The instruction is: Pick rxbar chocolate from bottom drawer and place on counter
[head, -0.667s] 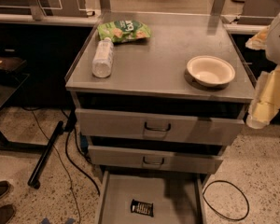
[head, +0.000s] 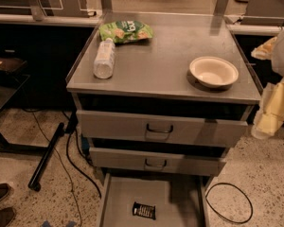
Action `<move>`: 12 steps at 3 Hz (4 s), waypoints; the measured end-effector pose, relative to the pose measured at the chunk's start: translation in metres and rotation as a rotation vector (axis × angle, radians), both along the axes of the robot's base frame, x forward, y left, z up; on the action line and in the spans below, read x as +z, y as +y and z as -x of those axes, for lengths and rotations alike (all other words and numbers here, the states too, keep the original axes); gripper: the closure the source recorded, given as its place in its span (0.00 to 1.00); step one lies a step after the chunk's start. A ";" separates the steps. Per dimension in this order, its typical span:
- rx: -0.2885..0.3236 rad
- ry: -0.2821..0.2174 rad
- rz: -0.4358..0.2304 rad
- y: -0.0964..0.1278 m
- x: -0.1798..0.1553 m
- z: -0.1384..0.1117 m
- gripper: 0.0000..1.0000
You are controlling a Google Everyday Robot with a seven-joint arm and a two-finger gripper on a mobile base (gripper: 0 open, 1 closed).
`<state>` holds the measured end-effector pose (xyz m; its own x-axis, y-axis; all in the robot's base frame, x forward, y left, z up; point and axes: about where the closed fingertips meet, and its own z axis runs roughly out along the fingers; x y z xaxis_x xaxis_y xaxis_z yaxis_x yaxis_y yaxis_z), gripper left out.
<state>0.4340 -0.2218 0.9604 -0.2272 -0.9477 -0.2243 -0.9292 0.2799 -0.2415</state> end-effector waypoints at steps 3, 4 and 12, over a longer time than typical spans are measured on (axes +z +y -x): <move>-0.015 0.083 -0.079 -0.019 -0.063 0.014 0.00; -0.009 0.074 -0.098 -0.019 -0.060 0.015 0.00; 0.080 0.352 -0.409 0.009 -0.338 0.117 0.00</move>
Offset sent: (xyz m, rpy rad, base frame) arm -0.0208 -0.0319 -0.1050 0.1348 0.1701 -0.0357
